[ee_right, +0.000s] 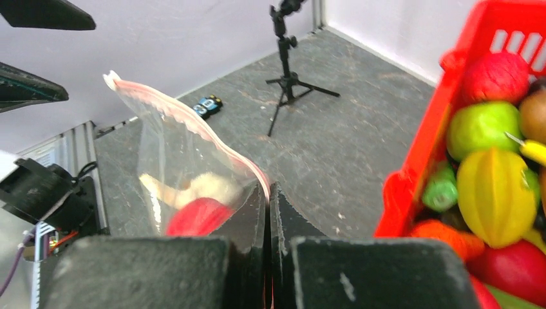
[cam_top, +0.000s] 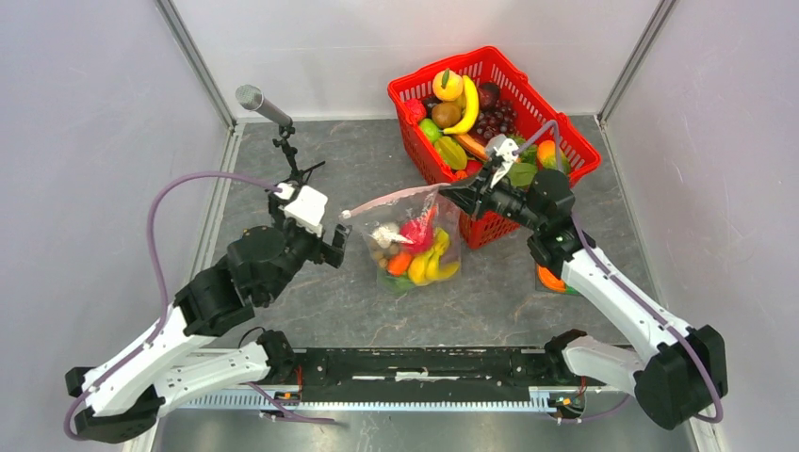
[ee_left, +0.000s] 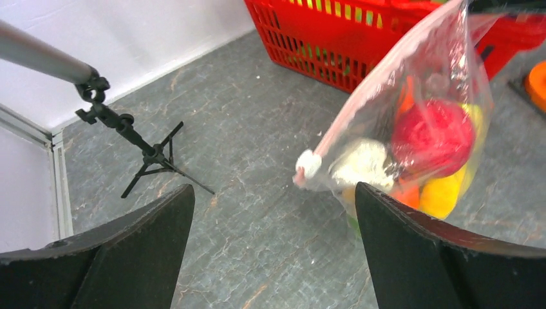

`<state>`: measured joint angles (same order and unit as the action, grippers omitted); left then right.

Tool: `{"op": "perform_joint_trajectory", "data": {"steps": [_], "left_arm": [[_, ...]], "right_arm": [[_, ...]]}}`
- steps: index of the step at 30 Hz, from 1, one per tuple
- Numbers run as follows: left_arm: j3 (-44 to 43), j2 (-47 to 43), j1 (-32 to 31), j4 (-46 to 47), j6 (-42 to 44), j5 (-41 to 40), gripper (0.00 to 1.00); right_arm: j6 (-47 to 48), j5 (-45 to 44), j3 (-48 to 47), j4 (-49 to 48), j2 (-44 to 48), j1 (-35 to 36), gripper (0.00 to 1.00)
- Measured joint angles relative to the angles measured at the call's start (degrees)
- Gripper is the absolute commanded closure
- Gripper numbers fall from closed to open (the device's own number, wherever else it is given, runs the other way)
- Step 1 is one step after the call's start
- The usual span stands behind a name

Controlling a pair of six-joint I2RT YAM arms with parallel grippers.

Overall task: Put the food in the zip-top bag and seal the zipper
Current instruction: Zip the zipper food storage bag at the center of the board, then place the zipper food storage bag at the center of the board.

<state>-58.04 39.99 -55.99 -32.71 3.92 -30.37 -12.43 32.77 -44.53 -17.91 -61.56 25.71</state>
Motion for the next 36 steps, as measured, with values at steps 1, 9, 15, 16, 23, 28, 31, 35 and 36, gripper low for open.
{"op": "perform_joint_trajectory", "data": {"steps": [1,9,15,16,23,28,31,35,36], "left_arm": [[-0.59,-0.44,0.0,-0.2,-0.79,-0.98,0.0],[-7.93,-1.44,0.02,-1.64,-5.95,-3.96,0.0],[-10.88,-2.23,0.04,-1.27,-7.61,-4.37,0.0],[-10.75,-2.4,0.04,-1.16,-7.67,-4.5,0.0],[-10.62,-2.6,0.04,-1.51,-8.39,-4.57,0.0],[-10.62,-2.21,0.04,-1.29,-8.39,-4.55,0.0],[-10.62,-0.85,0.04,-0.9,-8.37,-4.35,0.0],[-10.62,1.84,0.04,-1.01,-8.37,-3.91,0.0],[-10.56,2.32,0.04,-0.98,-8.39,-3.91,0.0]], "right_arm": [[0.0,0.24,-1.42,0.15,-0.96,0.55,1.0],[1.55,0.17,-19.85,6.1,-11.67,4.22,1.0],[2.03,0.59,-28.22,5.27,-15.06,4.98,1.0],[2.56,1.01,-28.2,4.98,-15.02,5.62,1.0],[8.83,6.32,-9.07,5.66,-8.33,15.98,0.82],[12.79,10.14,1.77,13.46,-1.29,20.15,0.27],[13.9,10.75,2.29,13.68,2.73,20.15,0.22],[14.86,8.9,2.49,13.46,8.83,20.15,0.21],[15.15,6.84,2.49,13.44,10.08,20.15,0.21]]}}
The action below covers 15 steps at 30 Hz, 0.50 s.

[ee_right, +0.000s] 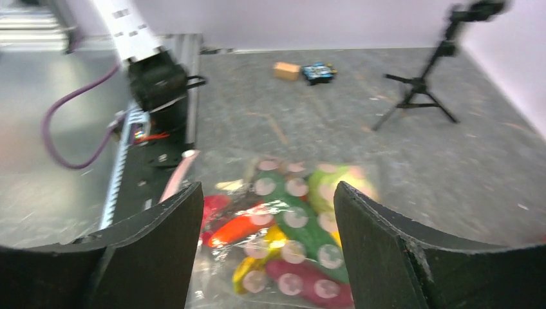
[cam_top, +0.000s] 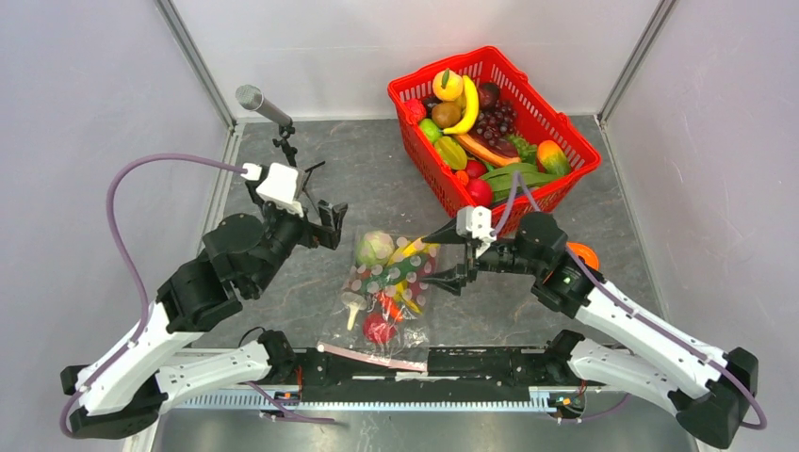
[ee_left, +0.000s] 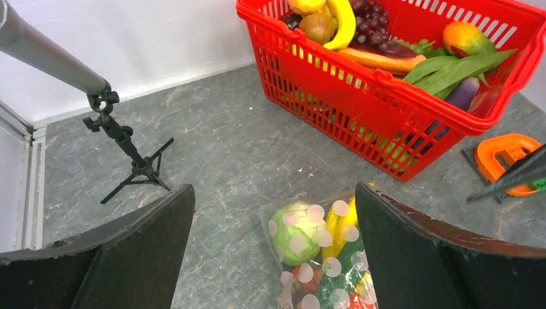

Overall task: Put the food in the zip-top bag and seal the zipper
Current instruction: Place the zipper food storage bag at the center of the board.

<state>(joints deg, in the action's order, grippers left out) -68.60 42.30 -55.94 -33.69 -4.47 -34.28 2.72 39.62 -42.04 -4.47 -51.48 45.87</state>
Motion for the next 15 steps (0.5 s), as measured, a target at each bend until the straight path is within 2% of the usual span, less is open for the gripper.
{"op": "perform_joint_trajectory", "data": {"steps": [3,9,11,15], "left_arm": [[0.81,0.59,0.0,0.17,0.0,0.13,0.0],[2.71,3.65,2.19,0.15,-1.16,1.97,0.0],[2.99,5.68,5.66,0.13,-2.43,5.2,0.0],[4.7,8.98,18.91,1.18,-5.84,13.53,0.0]], "right_arm": [[0.22,-8.96,0.0,0.02,2.43,0.11,0.17],[-0.31,-35.26,-0.04,0.13,4.52,0.07,0.09],[-0.28,-42.56,-0.37,0.68,4.92,-0.09,0.04],[0.39,-56.68,-3.34,3.41,4.9,-0.76,0.02]]}}
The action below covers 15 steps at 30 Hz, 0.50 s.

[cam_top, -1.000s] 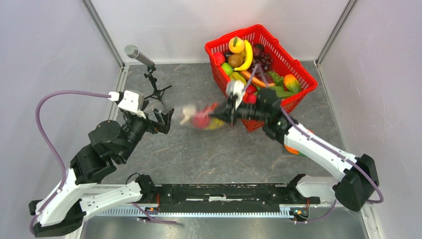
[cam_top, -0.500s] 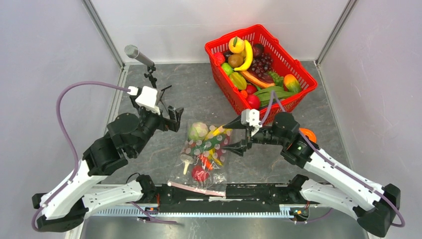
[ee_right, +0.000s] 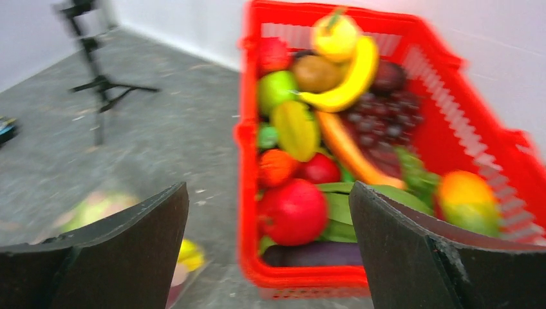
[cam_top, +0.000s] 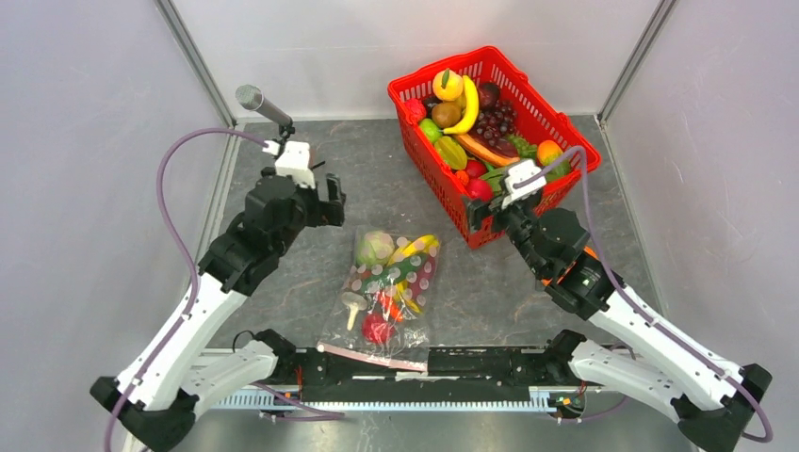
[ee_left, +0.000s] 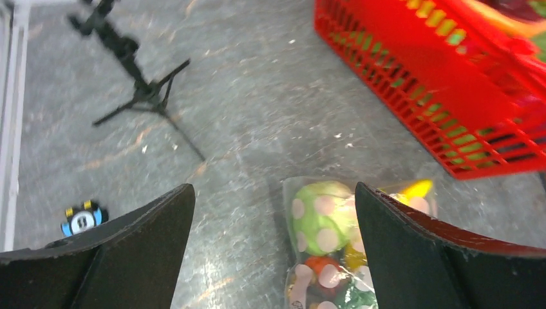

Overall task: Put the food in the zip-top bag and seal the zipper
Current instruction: Reset both arms

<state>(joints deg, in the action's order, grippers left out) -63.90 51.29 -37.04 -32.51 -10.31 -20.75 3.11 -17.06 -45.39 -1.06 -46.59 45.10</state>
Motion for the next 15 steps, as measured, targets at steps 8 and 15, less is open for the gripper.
{"op": "perform_joint_trajectory", "data": {"steps": [8,15], "left_arm": [[2.29,2.12,18.21,-0.79,-7.93,9.16,0.0],[5.11,1.18,19.63,-1.77,-12.33,6.08,0.0]], "right_arm": [[-1.36,-12.68,-7.98,8.94,-1.49,-17.05,0.02],[-6.14,-9.6,-7.72,17.18,-1.66,-31.06,0.02]]}}
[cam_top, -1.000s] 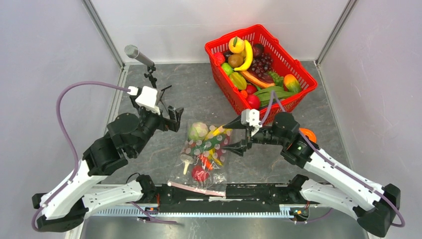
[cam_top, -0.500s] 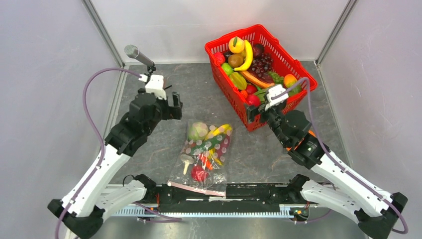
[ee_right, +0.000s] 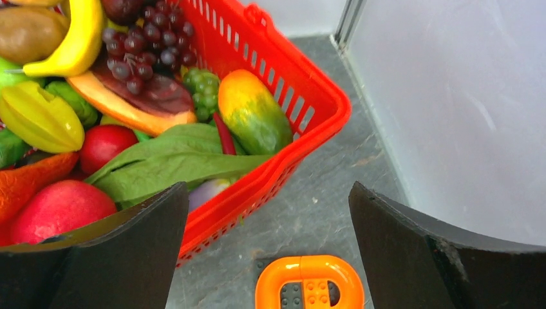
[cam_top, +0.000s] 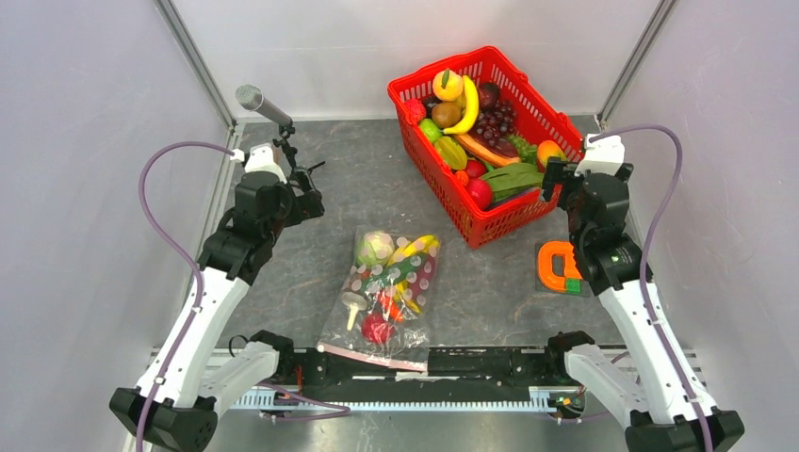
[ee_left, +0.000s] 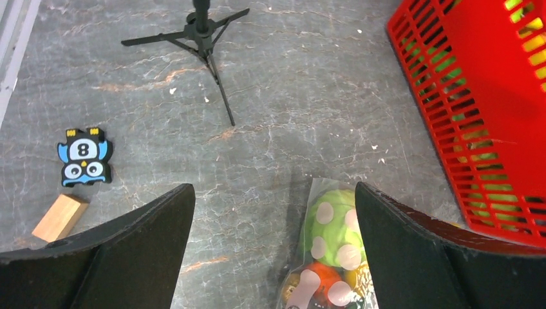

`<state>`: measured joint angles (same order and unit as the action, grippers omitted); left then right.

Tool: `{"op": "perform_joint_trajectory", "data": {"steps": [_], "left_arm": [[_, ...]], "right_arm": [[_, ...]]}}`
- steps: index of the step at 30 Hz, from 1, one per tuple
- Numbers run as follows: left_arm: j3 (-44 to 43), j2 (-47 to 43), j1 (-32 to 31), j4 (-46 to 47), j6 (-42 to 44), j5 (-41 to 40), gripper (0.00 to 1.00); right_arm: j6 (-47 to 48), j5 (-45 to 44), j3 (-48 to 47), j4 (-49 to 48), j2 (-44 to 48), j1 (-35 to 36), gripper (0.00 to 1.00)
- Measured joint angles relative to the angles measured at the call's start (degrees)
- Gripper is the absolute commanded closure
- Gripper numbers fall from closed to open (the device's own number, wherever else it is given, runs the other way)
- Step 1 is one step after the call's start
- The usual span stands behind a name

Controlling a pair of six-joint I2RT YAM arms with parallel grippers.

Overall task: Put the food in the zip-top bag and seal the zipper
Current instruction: Reset both arms

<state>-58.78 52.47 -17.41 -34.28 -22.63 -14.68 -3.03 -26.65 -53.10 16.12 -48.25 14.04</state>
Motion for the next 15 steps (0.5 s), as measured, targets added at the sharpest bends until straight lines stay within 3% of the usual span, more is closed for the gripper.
{"op": "perform_joint_trajectory", "data": {"steps": [5,15], "left_arm": [[0.24,0.66,-0.02,-0.94,-2.89,-3.85,0.0],[0.26,-1.09,-0.02,-1.51,-4.98,-9.2,0.0]], "right_arm": [[-4.17,7.39,3.1,0.59,-1.36,-4.92,0.02],[-6.97,15.17,6.97,-3.23,-0.57,-5.64,0.02]]}}
